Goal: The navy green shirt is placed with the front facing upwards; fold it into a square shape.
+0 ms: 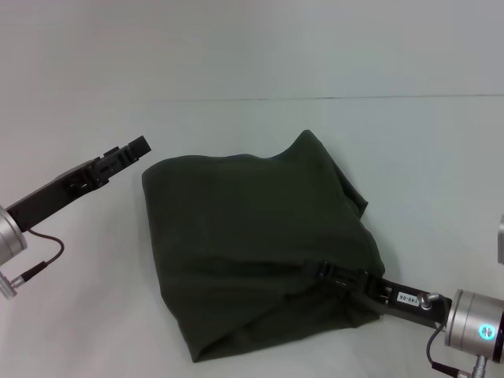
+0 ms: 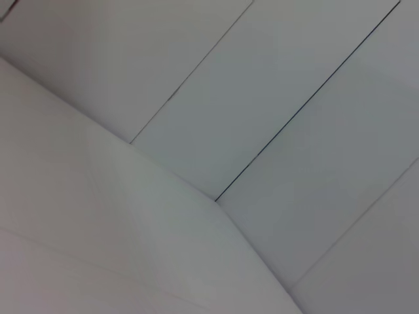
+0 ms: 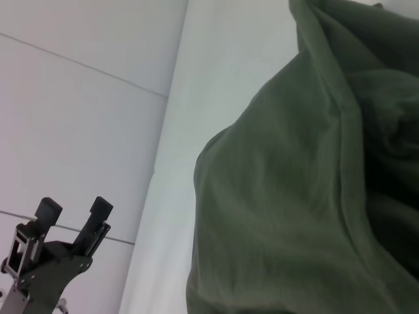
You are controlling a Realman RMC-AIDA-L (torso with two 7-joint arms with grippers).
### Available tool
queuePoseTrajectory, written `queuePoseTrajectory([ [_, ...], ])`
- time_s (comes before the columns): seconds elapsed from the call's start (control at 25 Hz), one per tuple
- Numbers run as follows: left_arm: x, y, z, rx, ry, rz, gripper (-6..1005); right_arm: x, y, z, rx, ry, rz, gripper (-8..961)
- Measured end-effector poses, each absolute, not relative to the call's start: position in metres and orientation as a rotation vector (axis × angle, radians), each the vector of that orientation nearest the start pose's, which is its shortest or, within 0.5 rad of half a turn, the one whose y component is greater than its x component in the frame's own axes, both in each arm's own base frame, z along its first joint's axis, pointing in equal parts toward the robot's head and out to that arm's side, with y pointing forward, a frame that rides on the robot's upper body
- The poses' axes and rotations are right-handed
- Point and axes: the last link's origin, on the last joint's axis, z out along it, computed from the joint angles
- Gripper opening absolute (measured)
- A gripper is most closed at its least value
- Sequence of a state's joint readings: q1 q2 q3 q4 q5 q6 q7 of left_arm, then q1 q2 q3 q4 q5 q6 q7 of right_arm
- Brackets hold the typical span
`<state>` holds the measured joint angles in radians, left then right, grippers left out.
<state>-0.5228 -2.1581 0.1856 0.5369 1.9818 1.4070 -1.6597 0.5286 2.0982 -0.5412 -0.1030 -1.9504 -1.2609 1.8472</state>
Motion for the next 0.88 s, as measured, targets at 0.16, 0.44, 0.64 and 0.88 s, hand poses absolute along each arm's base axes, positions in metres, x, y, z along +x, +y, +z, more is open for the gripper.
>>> queuePoseTrajectory([
  [0.16,-0.301,0.337,0.009,-2.002,-1.318,-1.136,846,0.295,0.288,-0.094,-2.109,1.982,0.941,926],
  [0.44,-0.301,0.337,0.007,-2.0,-1.326,-1.144,846,0.291,0.292,-0.095,-2.126,1.972,0.933,926],
  [0.64,-0.3,0.337,0.006,-1.999,-1.328,-1.147,846,0.288,0.294,-0.095,-2.13,1.979,0.935,926],
  [0.88,-0.3,0.337,0.006,-1.999,-1.327,-1.148,845,0.288,0.296,-0.093,-2.12,1.995,0.937,825],
])
